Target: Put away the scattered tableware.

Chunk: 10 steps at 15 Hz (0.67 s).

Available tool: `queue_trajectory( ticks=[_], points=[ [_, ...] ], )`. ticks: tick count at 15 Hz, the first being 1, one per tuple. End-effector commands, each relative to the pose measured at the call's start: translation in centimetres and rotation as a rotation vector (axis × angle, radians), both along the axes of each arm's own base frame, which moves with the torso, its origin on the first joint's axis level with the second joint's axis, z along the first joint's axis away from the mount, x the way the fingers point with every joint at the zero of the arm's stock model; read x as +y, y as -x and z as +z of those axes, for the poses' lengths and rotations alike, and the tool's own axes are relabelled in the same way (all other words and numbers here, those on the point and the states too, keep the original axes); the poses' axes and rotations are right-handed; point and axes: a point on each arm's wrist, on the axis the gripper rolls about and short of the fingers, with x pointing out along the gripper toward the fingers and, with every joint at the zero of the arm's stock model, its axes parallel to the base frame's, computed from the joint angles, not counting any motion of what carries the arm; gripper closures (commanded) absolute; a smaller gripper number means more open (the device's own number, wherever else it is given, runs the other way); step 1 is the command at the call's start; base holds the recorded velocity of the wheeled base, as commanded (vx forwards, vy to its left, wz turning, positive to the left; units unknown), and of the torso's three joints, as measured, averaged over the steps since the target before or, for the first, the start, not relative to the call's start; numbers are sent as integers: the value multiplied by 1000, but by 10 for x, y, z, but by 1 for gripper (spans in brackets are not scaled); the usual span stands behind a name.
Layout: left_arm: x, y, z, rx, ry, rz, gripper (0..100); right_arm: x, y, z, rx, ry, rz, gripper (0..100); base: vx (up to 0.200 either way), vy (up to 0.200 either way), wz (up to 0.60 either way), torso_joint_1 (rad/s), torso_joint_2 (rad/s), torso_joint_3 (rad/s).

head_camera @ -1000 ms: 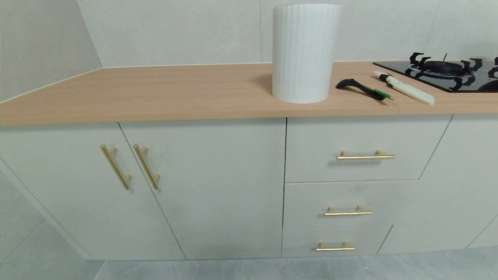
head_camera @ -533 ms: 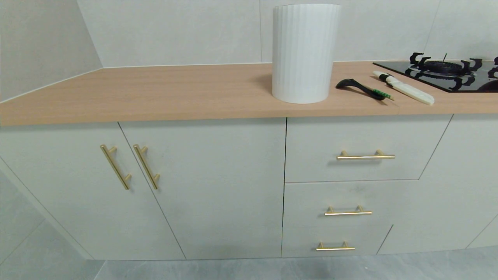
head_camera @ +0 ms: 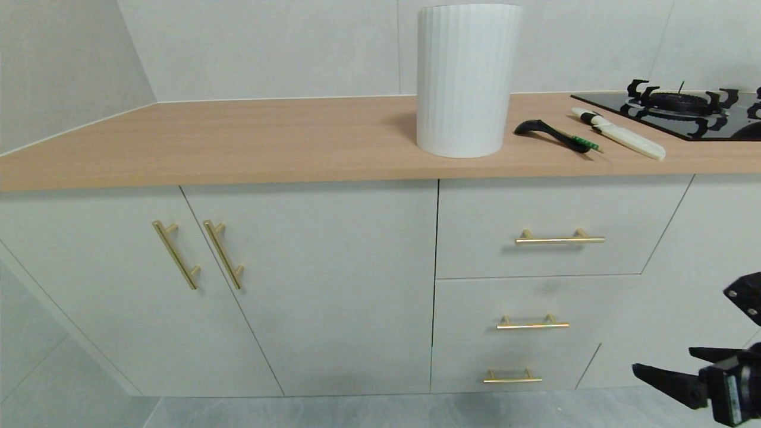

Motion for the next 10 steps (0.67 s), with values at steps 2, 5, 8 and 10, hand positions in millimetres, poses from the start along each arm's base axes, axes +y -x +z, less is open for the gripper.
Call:
queue_trajectory(
  ticks=[2, 5, 8, 10],
  points=[
    [0, 0, 0, 2, 0, 1, 0, 16, -79, -28, 108, 21, 13, 0, 0, 0, 0, 0, 0, 0],
    [0, 0, 0, 2, 0, 1, 0, 27, -119, -41, 138, 28, 26, 0, 0, 0, 0, 0, 0, 0],
    [0, 0, 0, 2, 0, 1, 0, 44, -139, -69, 173, 70, 38, 0, 0, 0, 0, 0, 0, 0],
    [0, 0, 0, 2, 0, 1, 0, 47, -147, -86, 147, 101, 1, 0, 0, 0, 0, 0, 0, 0]
  ],
)
